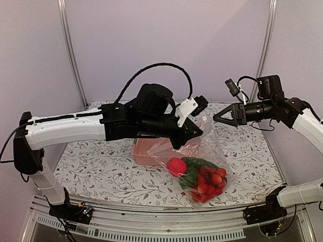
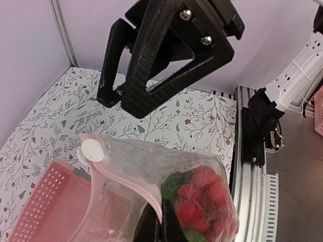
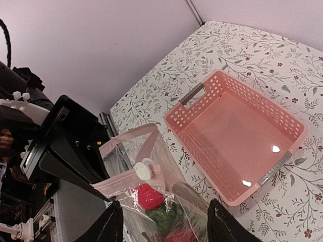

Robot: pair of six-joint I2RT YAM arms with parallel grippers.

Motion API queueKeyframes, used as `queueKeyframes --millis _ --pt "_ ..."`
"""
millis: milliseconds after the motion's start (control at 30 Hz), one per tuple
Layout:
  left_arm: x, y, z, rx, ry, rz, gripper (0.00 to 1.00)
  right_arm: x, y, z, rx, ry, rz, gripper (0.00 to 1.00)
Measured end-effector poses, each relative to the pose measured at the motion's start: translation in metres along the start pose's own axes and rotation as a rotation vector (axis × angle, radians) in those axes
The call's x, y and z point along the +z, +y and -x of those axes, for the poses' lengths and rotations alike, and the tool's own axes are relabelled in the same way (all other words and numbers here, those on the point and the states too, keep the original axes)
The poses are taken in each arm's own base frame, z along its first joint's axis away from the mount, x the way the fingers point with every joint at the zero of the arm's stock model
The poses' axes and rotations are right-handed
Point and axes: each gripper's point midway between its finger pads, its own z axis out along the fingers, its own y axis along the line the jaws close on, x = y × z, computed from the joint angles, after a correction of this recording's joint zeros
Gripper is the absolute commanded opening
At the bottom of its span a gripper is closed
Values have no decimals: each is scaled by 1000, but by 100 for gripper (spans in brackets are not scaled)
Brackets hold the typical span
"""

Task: Place the food in the zip-top bag and seal the zipper
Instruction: Pass from the left arm to the right

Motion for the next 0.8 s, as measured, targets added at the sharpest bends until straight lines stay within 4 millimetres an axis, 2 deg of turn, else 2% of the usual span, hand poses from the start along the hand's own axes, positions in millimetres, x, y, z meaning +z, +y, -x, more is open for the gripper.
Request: queueKeyframes --millis 200,467,633,800 --pt "-4 -2 0 0 -2 -12 0 8 6 5 -82 -13 79 56" --pt "-3 -3 -3 -1 3 -18 0 28 3 -9 -79 22 197 52" --pt "-2 -1 -10 -4 18 -15 0 28 15 -8 -109 18 267 43" --pt "-6 1 -12 -7 21 -11 0 30 19 -12 -111 30 301 44"
